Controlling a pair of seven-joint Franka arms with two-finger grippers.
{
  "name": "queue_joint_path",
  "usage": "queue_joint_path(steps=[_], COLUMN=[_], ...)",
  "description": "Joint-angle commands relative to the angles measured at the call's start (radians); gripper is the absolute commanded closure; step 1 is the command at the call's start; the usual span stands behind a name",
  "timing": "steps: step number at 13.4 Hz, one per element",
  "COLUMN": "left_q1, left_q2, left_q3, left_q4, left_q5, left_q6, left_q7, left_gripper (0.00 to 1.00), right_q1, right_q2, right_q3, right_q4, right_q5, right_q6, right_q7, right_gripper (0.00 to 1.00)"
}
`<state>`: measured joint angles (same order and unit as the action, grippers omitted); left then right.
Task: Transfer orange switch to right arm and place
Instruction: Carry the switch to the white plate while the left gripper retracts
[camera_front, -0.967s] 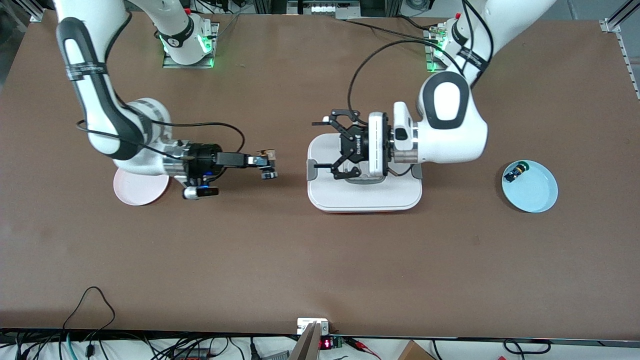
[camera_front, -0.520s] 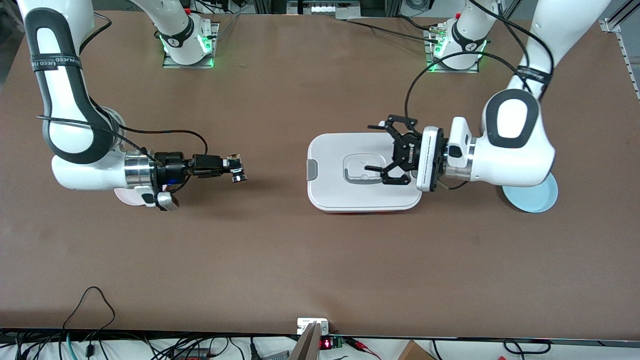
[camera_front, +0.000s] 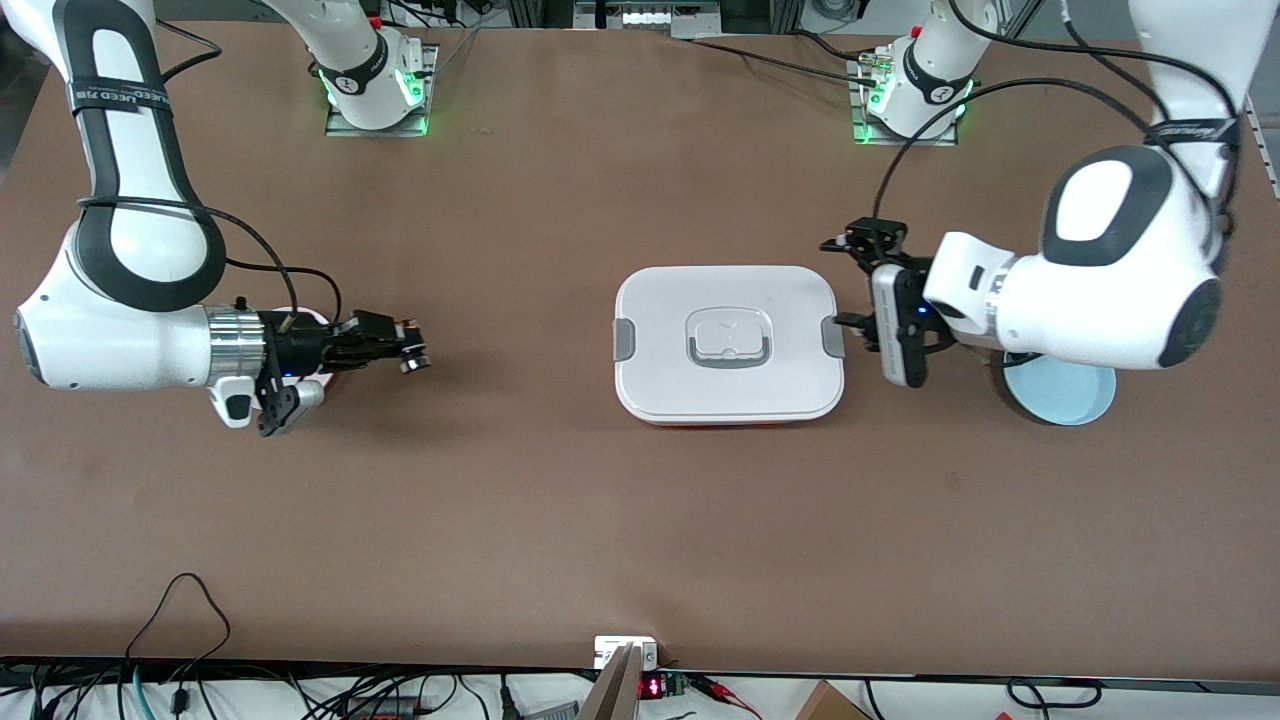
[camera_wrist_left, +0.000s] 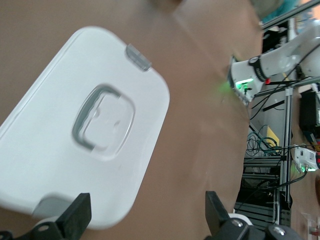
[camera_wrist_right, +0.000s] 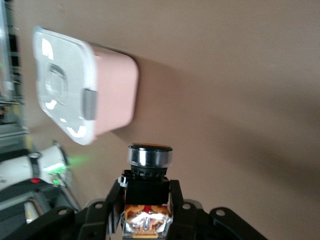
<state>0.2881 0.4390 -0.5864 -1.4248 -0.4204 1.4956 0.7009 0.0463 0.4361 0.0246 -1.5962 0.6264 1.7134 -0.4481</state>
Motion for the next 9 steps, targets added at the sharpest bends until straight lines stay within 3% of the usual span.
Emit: queue_joint_path(steps=[1,7,9], left_q1=[0.002,-0.029,-0.035], left_q2=[-0.005,-0.043,-0.048], left_q3=[-0.001,-0.021,-0.016], left_q4=[0.139,0.208,0.230], left_q5=[0.144,0.506,0.538], left_q6=[-0.119,-0.239,-0.291], left_q7=[-0.217,-0.548,-0.598], left_gripper=[0.00,0.00,0.00], right_q1=[-0.031,-0.037,-0.031], right_q2=[-0.010,-0.101,-0.112], right_q3=[0.009,-0.002,-0.008], right_q4=[0.039,0.024,0.024], right_q5=[-0.172,-0.541,-0.615], right_q6=[-0.032,-0.046,-0.066], right_q7=[0.011,0.005,0.012], right_gripper=[1.00,1.00,1.00])
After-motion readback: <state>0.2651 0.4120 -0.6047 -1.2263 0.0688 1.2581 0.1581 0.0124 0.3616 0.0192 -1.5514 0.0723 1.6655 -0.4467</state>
